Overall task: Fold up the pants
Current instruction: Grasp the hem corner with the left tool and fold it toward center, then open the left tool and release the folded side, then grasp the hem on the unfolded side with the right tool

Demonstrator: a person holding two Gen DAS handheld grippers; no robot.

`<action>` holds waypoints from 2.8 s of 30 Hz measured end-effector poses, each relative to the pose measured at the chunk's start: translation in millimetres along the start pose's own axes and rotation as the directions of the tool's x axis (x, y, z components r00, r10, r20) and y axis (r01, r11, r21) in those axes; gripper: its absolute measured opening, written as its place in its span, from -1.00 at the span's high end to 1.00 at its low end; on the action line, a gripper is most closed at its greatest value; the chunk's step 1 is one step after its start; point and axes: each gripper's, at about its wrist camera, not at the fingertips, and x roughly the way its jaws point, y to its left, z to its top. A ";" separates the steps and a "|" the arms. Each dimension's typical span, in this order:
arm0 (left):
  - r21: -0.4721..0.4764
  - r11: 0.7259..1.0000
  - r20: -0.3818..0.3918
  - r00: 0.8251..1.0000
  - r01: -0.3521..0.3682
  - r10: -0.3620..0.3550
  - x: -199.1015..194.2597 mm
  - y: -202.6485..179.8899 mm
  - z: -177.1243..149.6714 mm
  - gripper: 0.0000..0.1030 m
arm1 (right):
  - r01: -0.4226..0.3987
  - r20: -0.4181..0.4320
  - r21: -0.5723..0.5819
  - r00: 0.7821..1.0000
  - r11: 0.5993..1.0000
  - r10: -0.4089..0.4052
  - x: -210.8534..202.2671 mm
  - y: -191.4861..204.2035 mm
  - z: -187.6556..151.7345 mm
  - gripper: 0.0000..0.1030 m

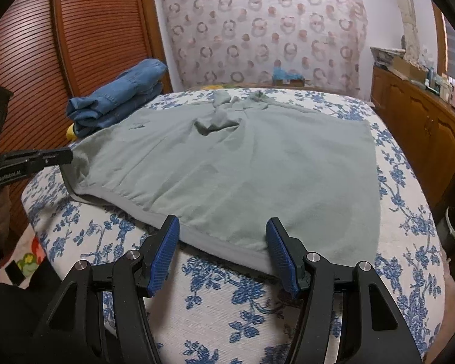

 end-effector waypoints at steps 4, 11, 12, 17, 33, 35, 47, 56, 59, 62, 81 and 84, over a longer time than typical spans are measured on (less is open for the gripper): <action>0.023 0.999 -0.001 1.000 0.027 -0.027 8.9 -13.4 12.4 1.00 | 0.005 0.009 0.007 1.000 1.000 -0.005 -2.6 -5.2 0.2 -0.19; 0.064 0.995 -0.010 0.997 0.077 -0.076 23.7 -35.6 34.0 1.00 | 0.014 0.017 0.018 1.000 1.000 -0.015 -6.3 -15.8 0.6 -0.19; 0.072 0.994 -0.013 0.997 0.083 -0.082 25.8 -39.1 37.6 1.00 | 0.016 0.018 0.019 1.000 1.000 -0.016 -6.7 -17.7 1.4 -0.19; 0.117 0.985 -0.024 0.991 0.130 -0.128 36.3 -60.8 55.2 1.00 | 0.022 0.021 0.026 1.000 0.999 -0.022 -6.1 -24.7 5.7 -0.19; 0.245 0.933 -0.063 0.965 0.263 -0.255 62.1 -136.5 95.7 1.00 | 0.105 0.027 0.089 0.994 0.990 -0.108 -21.3 -50.2 3.8 -0.19; 0.231 0.939 -0.063 0.967 0.254 -0.246 61.4 -132.9 94.3 1.00 | 0.113 0.029 0.093 0.993 0.989 -0.116 -24.8 -52.2 2.4 -0.19; 0.191 0.969 -0.026 0.988 0.154 -0.152 43.7 -100.8 73.4 0.14 | 0.094 0.042 0.058 0.994 0.994 -0.097 -22.4 -32.1 8.0 -0.19; 0.130 0.987 -0.018 0.995 0.095 -0.094 39.7 -61.1 57.7 -0.13 | 0.067 0.068 0.040 0.995 0.997 -0.070 -9.5 -16.3 25.2 -0.10; 0.108 0.991 -0.019 0.997 0.076 -0.074 41.3 -52.3 51.5 -0.13 | 0.052 0.072 0.034 0.996 0.998 -0.054 -4.4 -13.7 31.8 0.00; 0.101 0.992 -0.031 0.997 0.070 -0.067 45.6 -48.7 44.7 -0.13 | 0.034 0.065 0.033 0.997 0.999 -0.036 3.8 -12.0 38.3 0.09; 0.065 0.996 -0.121 0.991 0.063 -0.055 66.1 -40.7 7.1 -0.13 | 0.002 -0.059 0.008 0.998 1.000 -0.002 37.6 4.2 38.8 0.28; 0.062 0.996 -0.122 0.991 0.064 -0.056 66.1 -40.3 5.4 -0.13 | -0.016 -0.076 0.013 0.997 1.000 0.017 40.9 5.2 36.6 0.38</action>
